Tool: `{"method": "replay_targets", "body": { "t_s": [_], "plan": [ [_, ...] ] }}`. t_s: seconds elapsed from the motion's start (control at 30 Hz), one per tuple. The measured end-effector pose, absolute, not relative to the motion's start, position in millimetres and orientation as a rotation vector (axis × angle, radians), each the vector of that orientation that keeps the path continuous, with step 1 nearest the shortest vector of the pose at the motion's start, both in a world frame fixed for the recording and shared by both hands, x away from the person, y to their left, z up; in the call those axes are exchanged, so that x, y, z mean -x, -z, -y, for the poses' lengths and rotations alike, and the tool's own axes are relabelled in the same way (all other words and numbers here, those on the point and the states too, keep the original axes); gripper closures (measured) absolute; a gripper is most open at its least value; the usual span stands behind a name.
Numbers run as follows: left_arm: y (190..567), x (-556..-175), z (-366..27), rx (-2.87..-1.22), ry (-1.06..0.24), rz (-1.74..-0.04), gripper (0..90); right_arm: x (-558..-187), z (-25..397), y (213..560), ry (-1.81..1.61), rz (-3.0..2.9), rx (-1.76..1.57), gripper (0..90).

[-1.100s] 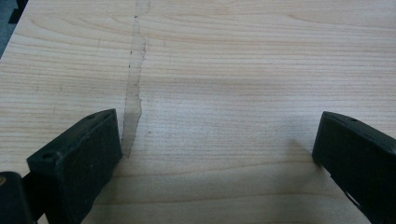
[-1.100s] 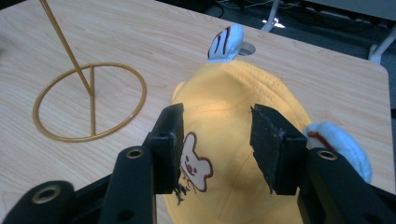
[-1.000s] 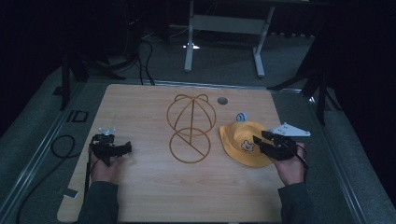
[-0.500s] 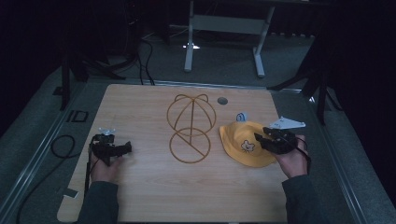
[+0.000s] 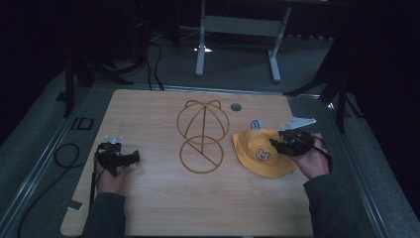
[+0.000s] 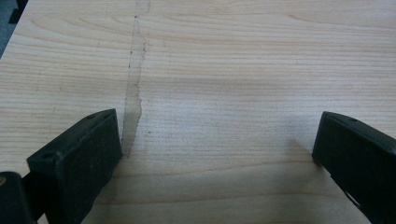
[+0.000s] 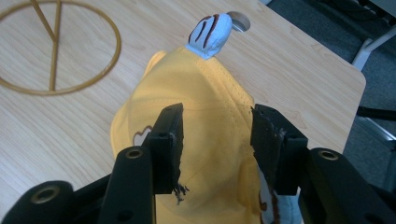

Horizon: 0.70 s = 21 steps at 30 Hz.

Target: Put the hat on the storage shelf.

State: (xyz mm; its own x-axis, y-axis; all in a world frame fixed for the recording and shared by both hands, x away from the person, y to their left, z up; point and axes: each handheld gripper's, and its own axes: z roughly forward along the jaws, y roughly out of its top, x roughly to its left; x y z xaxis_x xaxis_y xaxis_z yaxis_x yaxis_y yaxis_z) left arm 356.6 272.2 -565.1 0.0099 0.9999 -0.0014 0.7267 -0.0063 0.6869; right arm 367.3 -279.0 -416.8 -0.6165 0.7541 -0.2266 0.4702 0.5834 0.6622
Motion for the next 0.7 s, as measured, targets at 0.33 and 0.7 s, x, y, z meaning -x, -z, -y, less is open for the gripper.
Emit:
{"method": "replay_targets", "body": {
  "t_s": [0.33, 0.7],
  "plan": [
    [565, -357, -272, -1.786, -0.701, -1.769, 1.4, -382, 276, 410, -0.667, -2.394, -0.937, 50.4],
    [565, -357, -272, -1.785, -0.702, -1.768, 1.4, -398, 272, 406, -0.562, -2.462, -0.923, 43.4]
  ]
}}
